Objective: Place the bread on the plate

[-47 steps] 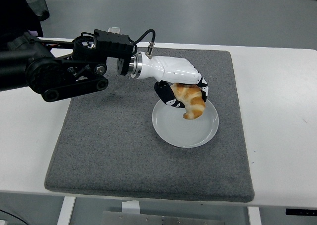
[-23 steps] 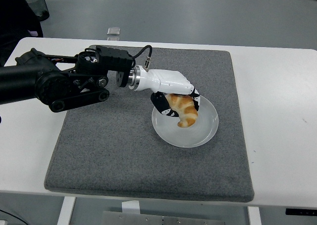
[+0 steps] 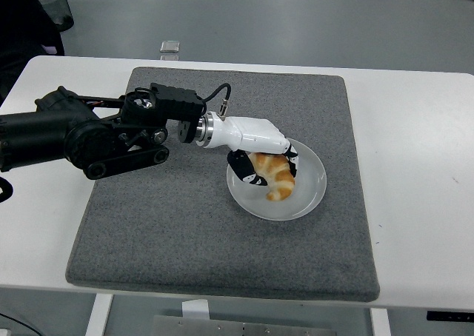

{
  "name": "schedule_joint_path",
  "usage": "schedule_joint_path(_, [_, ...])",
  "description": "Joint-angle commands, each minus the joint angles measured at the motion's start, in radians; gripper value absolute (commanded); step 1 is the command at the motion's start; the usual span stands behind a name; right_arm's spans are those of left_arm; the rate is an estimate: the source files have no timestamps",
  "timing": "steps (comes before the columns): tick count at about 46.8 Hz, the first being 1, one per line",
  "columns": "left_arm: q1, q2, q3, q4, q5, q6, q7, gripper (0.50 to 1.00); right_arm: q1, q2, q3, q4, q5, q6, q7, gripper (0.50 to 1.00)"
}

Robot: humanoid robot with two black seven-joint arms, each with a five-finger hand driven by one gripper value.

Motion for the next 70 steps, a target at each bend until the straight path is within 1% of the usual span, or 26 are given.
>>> schedule_joint_path(1, [0.005,0.000,0.001,0.002,0.001,0.001,0.002,0.500,0.000,0.000,0.000,0.001,0.000,0.000,0.000,0.930])
schedule_joint_path(6, [0.008,0.000,-0.001,0.007,0.003,0.005,0.000,0.500,0.000,0.000,0.000,-0.001,0.000,0.000,0.000,0.930])
schedule_joint_path(18, [0.034,-0.006,0.001,0.031,0.003,0.058,0.000,0.500,0.000,0.000,0.000,0.001,0.000,0.000,0.000,0.930])
schedule_joint_path(19, [0.036,-0.011,0.002,0.034,0.003,0.061,0.000,0.533,0.000,0.000,0.000,0.001,0.000,0.000,0.000,0.930])
schedule_joint_path(20, [0.037,-0.015,0.002,0.037,0.003,0.061,0.002,0.580,0.000,0.000,0.000,-0.001,0.000,0.000,0.000,0.930])
schedule_joint_path(21, [0.039,-0.020,0.002,0.040,0.003,0.061,0.000,0.608,0.000,0.000,0.000,0.001,0.000,0.000,0.000,0.930])
schedule_joint_path(22, [0.042,-0.024,0.002,0.043,0.003,0.063,0.000,0.621,0.000,0.000,0.000,0.001,0.000,0.000,0.000,0.930])
schedule_joint_path(25, [0.045,-0.029,0.002,0.050,0.003,0.061,0.000,0.623,0.000,0.000,0.000,-0.001,0.000,0.000,0.000,0.930])
schedule_joint_path(27, [0.045,-0.029,0.002,0.050,0.003,0.061,0.000,0.636,0.000,0.000,0.000,-0.001,0.000,0.000,0.000,0.930])
schedule_joint_path(28, [0.045,-0.029,0.002,0.050,0.003,0.061,0.000,0.649,0.000,0.000,0.000,-0.001,0.000,0.000,0.000,0.930])
schedule_joint_path(31, [0.045,-0.031,0.002,0.050,0.003,0.061,0.000,0.715,0.000,0.000,0.000,-0.001,0.000,0.000,0.000,0.930])
schedule_joint_path(32, [0.045,-0.031,0.002,0.050,0.003,0.061,0.000,0.728,0.000,0.000,0.000,0.001,0.000,0.000,0.000,0.930])
schedule_joint_path(35, [0.045,-0.032,0.002,0.050,0.003,0.061,0.000,0.739,0.000,0.000,0.000,-0.001,0.000,0.000,0.000,0.930])
schedule_joint_path(38, [0.045,-0.032,0.002,0.050,0.003,0.061,0.000,0.812,0.000,0.000,0.000,0.001,0.000,0.000,0.000,0.930])
schedule_joint_path(43, [0.046,-0.034,0.001,0.050,0.001,0.063,0.000,0.896,0.000,0.000,0.000,-0.001,0.000,0.000,0.000,0.930])
schedule_joint_path(44, [0.045,-0.034,0.001,0.050,0.000,0.061,0.000,0.919,0.000,0.000,0.000,0.001,0.000,0.000,0.000,0.930])
schedule_joint_path(50, [0.045,-0.034,-0.001,0.045,-0.014,0.063,-0.001,0.983,0.000,0.000,0.000,-0.001,0.000,-0.001,0.000,0.932])
schedule_joint_path(60, [0.034,-0.026,-0.024,0.024,-0.025,0.064,-0.004,0.992,0.000,0.000,0.000,-0.001,0.000,0.000,0.000,0.930])
schedule_joint_path(65, [0.030,-0.015,-0.091,-0.021,-0.037,0.057,-0.004,0.992,0.000,0.000,0.000,0.001,0.000,0.000,0.000,0.930])
schedule_joint_path(70, [0.028,0.014,-0.146,-0.042,-0.037,0.052,-0.006,0.992,0.000,0.000,0.000,-0.001,0.000,0.000,0.000,0.930])
